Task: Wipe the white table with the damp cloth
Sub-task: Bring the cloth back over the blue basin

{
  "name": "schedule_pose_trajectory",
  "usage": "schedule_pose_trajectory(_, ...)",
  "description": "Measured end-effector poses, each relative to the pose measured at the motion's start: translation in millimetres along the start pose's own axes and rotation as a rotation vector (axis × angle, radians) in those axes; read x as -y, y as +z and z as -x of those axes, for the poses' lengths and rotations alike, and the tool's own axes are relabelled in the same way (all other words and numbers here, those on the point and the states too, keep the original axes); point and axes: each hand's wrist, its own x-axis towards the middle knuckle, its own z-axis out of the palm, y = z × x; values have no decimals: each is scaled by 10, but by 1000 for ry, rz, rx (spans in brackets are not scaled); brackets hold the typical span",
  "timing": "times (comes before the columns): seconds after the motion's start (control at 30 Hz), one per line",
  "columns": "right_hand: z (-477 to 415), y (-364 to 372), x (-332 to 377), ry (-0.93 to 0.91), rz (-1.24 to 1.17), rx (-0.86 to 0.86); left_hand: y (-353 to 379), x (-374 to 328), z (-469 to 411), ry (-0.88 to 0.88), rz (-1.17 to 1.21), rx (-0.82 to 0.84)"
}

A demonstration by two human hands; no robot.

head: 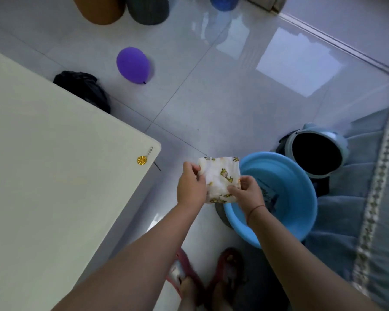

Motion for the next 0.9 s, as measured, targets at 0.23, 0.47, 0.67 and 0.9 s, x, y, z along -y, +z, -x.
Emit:
schedule_pose_trajectory(0.23,-24,-674,-760,124,-31,-70,760,181,259,1,-129,195)
schedule_pose_trajectory(0.47,0,-1000,-1693,219,-77,-154,1438,710,505,11,-297,395)
schedule_pose_trajectory(0.67,-39,-1059,-2309,278,-188,-230,1828,1034,613,97,-426,475)
schedule_pose_trajectory(0.9,-90,-1071,-2605,276,-20,-330,2116,1175,728,355,-737,292)
